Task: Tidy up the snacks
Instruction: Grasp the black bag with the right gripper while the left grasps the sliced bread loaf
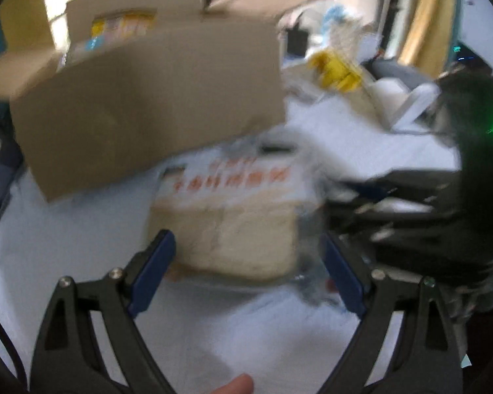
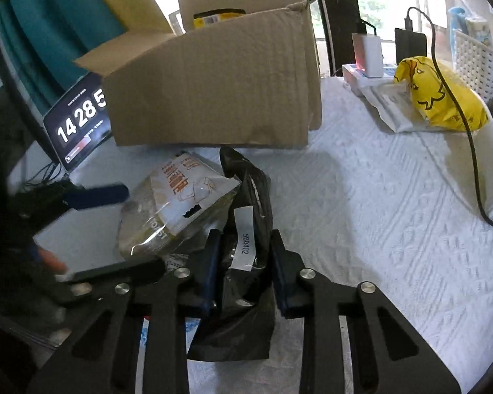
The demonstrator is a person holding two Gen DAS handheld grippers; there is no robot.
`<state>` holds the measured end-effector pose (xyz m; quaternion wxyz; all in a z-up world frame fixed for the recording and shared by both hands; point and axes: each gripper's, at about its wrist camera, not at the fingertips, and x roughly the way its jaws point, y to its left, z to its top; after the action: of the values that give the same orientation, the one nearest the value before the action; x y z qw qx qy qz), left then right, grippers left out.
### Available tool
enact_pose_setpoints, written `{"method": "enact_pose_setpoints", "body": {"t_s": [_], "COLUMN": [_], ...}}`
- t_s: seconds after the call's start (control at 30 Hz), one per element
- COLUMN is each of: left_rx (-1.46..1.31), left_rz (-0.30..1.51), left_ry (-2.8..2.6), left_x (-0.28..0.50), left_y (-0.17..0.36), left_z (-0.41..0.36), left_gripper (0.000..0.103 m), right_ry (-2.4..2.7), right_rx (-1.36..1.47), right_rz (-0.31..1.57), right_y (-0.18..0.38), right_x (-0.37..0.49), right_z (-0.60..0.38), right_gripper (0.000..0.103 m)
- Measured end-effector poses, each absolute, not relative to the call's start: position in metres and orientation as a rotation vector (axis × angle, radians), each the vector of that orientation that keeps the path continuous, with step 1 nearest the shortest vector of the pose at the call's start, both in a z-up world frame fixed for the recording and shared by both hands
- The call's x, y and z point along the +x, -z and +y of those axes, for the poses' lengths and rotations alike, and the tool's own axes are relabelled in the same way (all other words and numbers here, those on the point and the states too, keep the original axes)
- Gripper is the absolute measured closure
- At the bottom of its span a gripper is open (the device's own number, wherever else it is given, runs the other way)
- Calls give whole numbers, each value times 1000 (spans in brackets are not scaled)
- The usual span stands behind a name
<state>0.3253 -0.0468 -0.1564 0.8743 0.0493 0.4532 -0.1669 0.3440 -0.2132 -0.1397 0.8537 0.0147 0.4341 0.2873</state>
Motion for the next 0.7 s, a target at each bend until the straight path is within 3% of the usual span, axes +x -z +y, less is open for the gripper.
{"method": "enact_pose_setpoints", "body": {"t_s": [0.5, 0.7], "left_rx": [-51, -103], "left_rz": [1018, 928], "left_ry": [83, 99], "left_x": [299, 300], "left_y": [175, 148], "left_z": [69, 70], "left_gripper": [13, 13], "right_ry": [-711, -663], "right_rx": [39, 80], "right_rz": [854, 820], "right_y": [132, 128], "right_x": [330, 333], "right_z": [-215, -228], "right_gripper": [74, 74]}}
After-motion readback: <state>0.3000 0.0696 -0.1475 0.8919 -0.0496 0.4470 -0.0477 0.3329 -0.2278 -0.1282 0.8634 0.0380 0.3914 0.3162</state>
